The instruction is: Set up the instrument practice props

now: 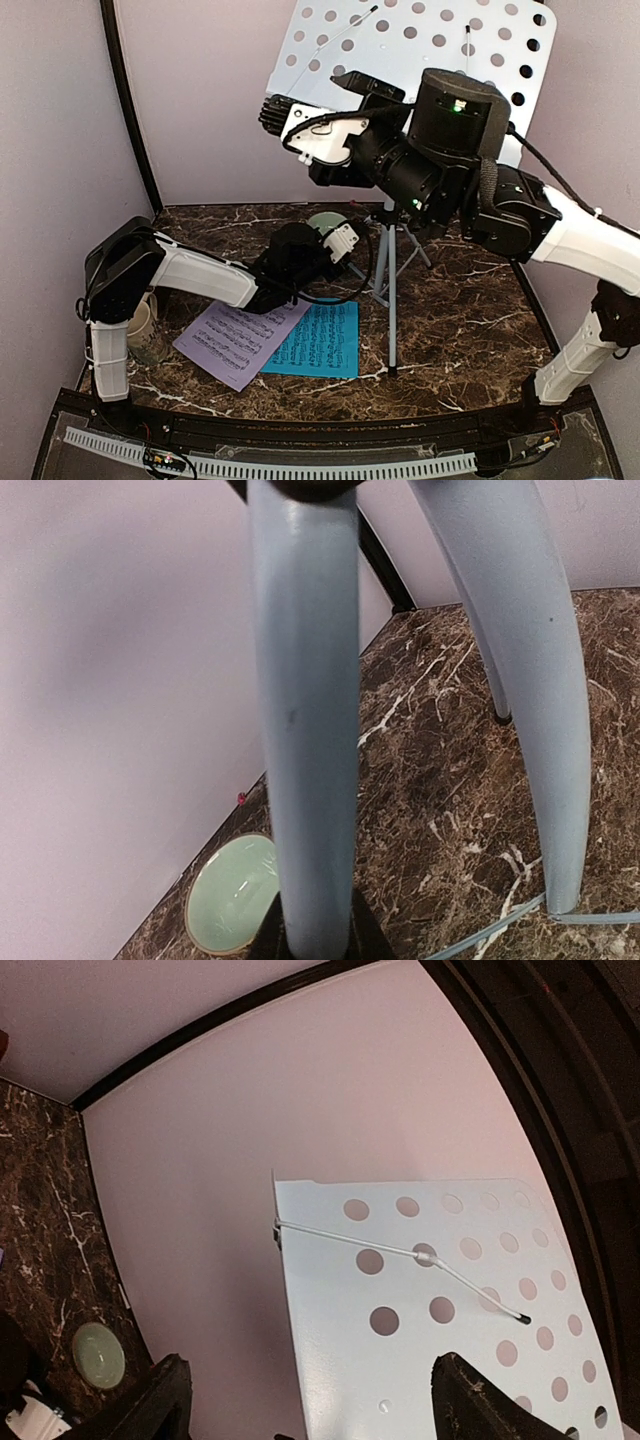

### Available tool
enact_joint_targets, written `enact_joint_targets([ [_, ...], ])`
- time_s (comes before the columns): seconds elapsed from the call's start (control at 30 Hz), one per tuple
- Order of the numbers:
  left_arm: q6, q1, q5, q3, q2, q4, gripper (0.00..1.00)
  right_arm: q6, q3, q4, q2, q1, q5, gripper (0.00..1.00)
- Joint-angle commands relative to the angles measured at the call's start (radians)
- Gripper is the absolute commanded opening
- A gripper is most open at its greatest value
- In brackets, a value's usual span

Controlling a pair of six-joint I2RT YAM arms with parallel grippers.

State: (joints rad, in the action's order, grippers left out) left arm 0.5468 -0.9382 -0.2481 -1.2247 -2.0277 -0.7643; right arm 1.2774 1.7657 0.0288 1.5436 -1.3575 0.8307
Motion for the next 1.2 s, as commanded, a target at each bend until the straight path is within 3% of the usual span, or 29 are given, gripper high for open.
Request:
enact_joint_targets([
  [0.0, 0.022, -0.010, -0.019, -0.010, -0.019, 0.099, 0.00, -0.323, 0.018, 0.163, -0.043, -0.027, -0.087, 0.84],
  [0.13, 0.022, -0.008, -0.030, -0.006, -0.012, 0.095, 0.00, -0.568, -0.067, 0.240, -0.103, -0.028, -0.158, 0.84],
  [0.4, 0.035, 0.019, -0.087, -0.017, -0.008, 0.090, 0.00, -0.902, -0.362, 0.163, -0.258, -0.028, -0.268, 0.84],
  [0.9, 0.069, 0.125, -0.197, 0.070, 0.077, 0.039, 0.00, -1.195, -0.743, 0.003, -0.379, 0.059, -0.285, 0.81],
  [1.17, 0.050, 0.152, -0.340, 0.109, 0.098, 0.004, 0.00, -1.285, -0.835, -0.030, -0.363, 0.148, -0.262, 0.82],
])
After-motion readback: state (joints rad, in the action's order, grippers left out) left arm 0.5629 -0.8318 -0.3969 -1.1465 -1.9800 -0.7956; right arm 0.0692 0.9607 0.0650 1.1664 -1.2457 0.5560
